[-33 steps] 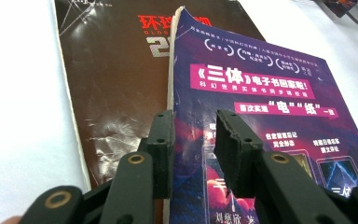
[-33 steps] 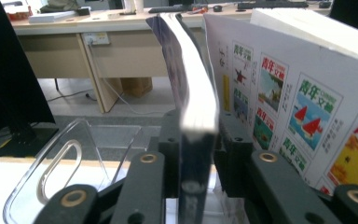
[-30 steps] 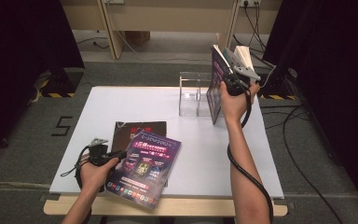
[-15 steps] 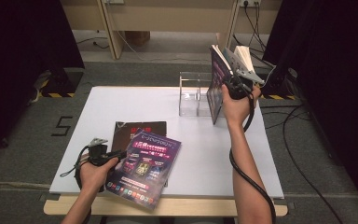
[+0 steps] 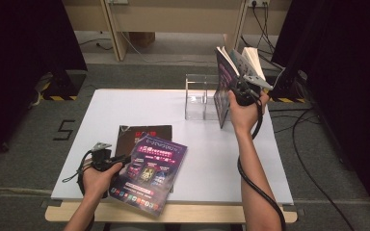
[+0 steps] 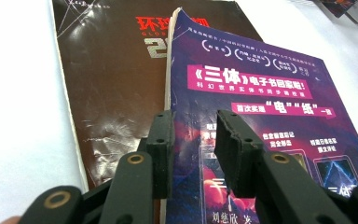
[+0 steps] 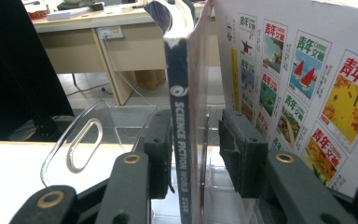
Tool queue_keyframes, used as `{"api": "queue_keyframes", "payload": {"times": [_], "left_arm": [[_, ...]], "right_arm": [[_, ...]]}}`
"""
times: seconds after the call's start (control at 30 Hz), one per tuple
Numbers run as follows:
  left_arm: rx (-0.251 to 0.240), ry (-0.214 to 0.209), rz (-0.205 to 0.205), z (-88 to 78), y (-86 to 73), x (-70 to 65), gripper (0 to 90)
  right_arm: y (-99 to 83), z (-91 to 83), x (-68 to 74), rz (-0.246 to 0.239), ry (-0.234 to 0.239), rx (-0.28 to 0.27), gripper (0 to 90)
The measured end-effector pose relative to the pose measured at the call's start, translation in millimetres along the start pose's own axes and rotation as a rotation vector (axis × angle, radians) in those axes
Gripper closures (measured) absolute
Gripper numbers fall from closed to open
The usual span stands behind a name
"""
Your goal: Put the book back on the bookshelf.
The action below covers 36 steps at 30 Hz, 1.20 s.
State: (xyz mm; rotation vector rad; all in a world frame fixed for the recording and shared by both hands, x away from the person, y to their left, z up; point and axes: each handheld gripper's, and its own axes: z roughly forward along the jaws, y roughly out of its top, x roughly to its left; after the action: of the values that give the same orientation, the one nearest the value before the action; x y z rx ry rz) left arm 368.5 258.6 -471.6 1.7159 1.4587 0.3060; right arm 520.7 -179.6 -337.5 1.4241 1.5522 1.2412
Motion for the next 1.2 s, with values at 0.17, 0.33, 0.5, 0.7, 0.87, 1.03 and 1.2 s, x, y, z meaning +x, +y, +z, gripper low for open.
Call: {"api": "queue_keyframes", "payload": {"times": [0.17, 0.33, 0.5, 0.7, 0.87, 1.03, 1.2], "left_arm": [[-0.001, -0.001, -0.002, -0.1, 0.1, 0.1, 66.6], [0.002, -0.001, 0.0, 0.1, 0.0, -0.3, 66.5], [0.0, 0.0, 0.001, -0.2, 0.2, 0.0, 66.5], [0.0, 0.0, 0.001, -0.1, 0.2, -0.2, 66.5], [0.002, -0.001, 0.003, 0.1, 0.1, -0.3, 66.5], [0.001, 0.0, 0.002, 0.0, 0.3, -0.1, 66.5], [0.002, -0.002, 0.002, 0.2, 0.0, -0.5, 66.4]], "right_arm": [[0.1, -2.1, 0.8, -0.002, 0.003, 0.002, 64.6], [0.5, -3.2, 1.5, -0.003, 0.003, 0.0, 64.4], [1.6, -4.2, 2.2, -0.006, 0.004, -0.005, 64.3], [1.2, -5.3, 3.8, -0.006, 0.013, -0.008, 64.1], [3.4, -4.7, 3.1, -0.001, 0.018, -0.007, 65.4], [6.6, -6.9, 2.0, 0.022, 0.018, -0.015, 74.9], [5.2, -8.6, 0.4, 0.014, -0.023, -0.009, 79.6]]}}
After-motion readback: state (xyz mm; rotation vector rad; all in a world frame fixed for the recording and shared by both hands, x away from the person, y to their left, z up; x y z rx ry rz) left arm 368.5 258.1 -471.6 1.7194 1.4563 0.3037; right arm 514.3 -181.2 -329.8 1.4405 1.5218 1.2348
